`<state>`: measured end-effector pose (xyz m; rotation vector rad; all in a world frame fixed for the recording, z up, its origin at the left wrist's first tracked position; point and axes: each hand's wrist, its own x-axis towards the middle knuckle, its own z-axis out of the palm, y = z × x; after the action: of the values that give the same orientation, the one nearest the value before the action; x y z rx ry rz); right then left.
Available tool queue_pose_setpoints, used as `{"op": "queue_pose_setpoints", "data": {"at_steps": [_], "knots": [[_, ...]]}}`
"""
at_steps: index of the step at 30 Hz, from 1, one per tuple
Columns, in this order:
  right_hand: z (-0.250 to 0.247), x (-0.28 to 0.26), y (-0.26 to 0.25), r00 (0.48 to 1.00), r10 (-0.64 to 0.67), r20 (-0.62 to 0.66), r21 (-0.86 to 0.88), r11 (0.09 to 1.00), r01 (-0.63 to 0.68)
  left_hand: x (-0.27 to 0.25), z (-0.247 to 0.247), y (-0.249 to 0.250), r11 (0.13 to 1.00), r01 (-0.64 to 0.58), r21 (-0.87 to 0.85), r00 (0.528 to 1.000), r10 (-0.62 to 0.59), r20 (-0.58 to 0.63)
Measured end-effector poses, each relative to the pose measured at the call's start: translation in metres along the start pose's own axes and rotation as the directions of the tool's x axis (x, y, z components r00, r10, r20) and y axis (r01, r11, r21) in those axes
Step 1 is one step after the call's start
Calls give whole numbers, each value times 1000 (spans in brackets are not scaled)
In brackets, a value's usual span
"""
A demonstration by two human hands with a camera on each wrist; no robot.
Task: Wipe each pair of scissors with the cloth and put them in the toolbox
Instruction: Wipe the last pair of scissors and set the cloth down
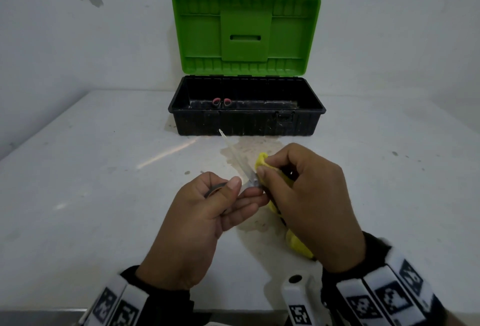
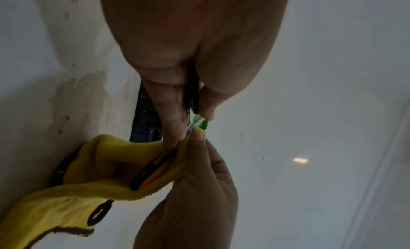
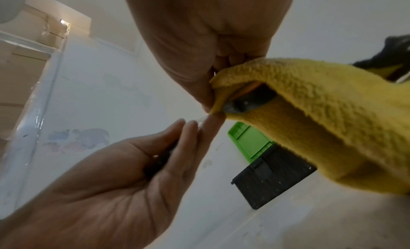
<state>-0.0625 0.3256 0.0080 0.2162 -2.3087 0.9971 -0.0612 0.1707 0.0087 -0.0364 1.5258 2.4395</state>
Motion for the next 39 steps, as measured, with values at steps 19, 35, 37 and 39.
{"op": "queue_pose_setpoints", "data": {"at_steps": [19, 35, 37, 39], "knots": [[-9, 4, 2, 997, 52, -58, 54, 997, -49, -1, -3, 6, 1000, 17, -26, 999, -15, 48], [-22, 23, 22, 965, 212, -155, 90, 976, -200, -4, -3, 3, 998, 37, -58, 998, -35, 45], [-27, 27, 27, 954, 239, -182, 97, 970, -224, -4, -2, 4, 996, 48, -80, 998, -45, 37], [-33, 30, 28, 943, 259, -210, 138, 963, -233, -4, -2, 7, 993, 61, -99, 998, -58, 27]]}}
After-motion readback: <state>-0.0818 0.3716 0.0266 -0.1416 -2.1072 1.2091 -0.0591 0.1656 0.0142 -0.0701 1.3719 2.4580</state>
